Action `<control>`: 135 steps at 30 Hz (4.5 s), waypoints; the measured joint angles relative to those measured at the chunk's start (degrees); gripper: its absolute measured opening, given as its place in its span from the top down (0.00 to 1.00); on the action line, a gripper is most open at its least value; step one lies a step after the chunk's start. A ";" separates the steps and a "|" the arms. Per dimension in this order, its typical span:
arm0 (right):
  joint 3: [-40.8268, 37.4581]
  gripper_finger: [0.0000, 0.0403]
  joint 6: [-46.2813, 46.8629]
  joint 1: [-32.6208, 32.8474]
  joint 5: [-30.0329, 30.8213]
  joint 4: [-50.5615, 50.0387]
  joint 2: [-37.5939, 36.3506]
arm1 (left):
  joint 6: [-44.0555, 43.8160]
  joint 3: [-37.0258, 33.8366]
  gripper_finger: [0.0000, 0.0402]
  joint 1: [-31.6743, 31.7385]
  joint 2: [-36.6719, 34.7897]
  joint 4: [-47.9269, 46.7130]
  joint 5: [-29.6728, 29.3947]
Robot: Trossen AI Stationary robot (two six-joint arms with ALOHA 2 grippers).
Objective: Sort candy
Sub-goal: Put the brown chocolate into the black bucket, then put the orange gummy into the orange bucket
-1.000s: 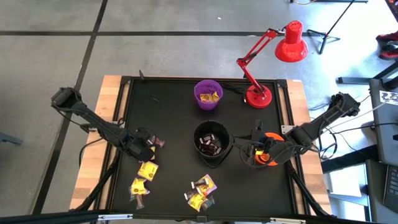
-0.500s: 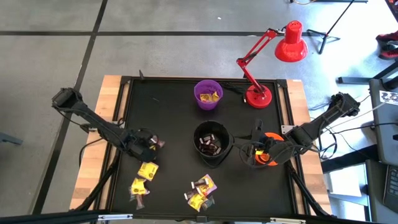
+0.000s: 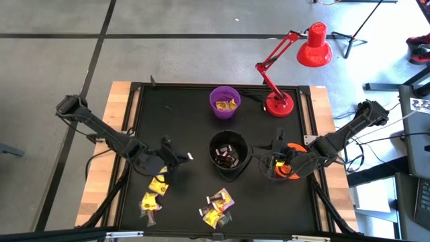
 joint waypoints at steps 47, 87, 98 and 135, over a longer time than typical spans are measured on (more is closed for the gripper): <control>0.00 0.65 -3.44 -0.01 -0.61 2.72 3.93 | 20.89 18.08 0.60 23.61 27.39 28.28 30.24; 0.00 0.65 -4.84 0.01 -4.63 5.54 3.93 | -13.50 -7.11 0.65 13.09 3.89 -17.03 17.63; 0.00 0.65 -5.04 0.01 -4.61 5.52 3.93 | -11.98 -10.67 0.72 15.51 3.89 -13.43 20.03; -0.01 0.65 -5.30 -0.01 -4.55 5.56 3.93 | 11.88 -1.96 0.62 15.73 3.85 -17.40 22.63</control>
